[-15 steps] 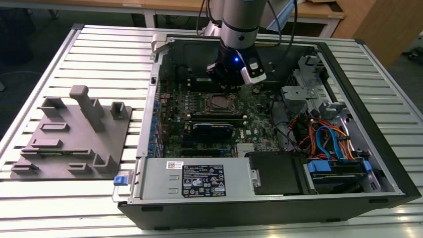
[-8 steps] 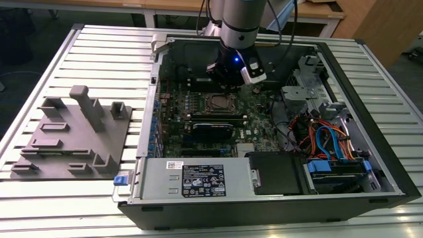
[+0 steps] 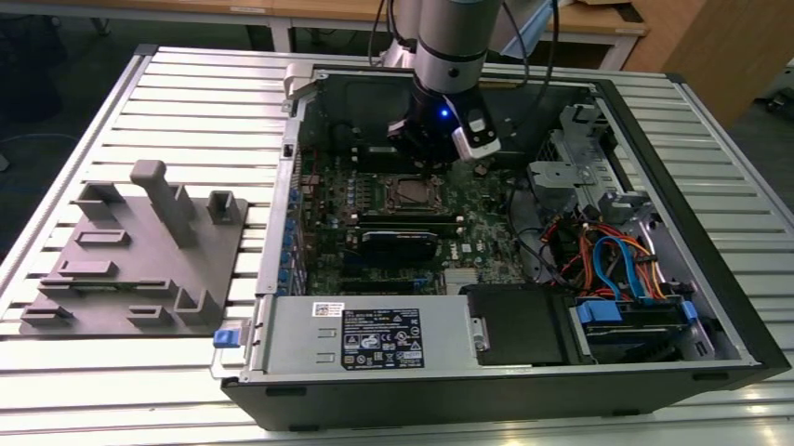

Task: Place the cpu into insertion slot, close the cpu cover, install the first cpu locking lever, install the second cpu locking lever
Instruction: 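Install the second cpu locking lever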

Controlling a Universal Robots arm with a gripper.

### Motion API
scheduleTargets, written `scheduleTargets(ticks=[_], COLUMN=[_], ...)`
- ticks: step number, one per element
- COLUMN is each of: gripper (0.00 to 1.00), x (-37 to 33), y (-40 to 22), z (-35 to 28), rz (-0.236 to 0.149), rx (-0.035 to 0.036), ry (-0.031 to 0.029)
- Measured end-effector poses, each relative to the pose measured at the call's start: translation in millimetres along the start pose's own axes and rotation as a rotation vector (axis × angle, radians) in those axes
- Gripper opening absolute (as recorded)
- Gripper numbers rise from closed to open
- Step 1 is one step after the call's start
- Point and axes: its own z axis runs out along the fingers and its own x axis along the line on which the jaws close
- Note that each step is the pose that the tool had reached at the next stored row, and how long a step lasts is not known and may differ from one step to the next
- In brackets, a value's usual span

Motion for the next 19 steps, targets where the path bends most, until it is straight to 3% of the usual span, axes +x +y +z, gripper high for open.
scheduleTargets(ticks=[19], gripper=[0.10], x=[-0.4], y=[-7.0], z=[-0.9], rz=[0.000], rx=[0.0002], ry=[0.0000])
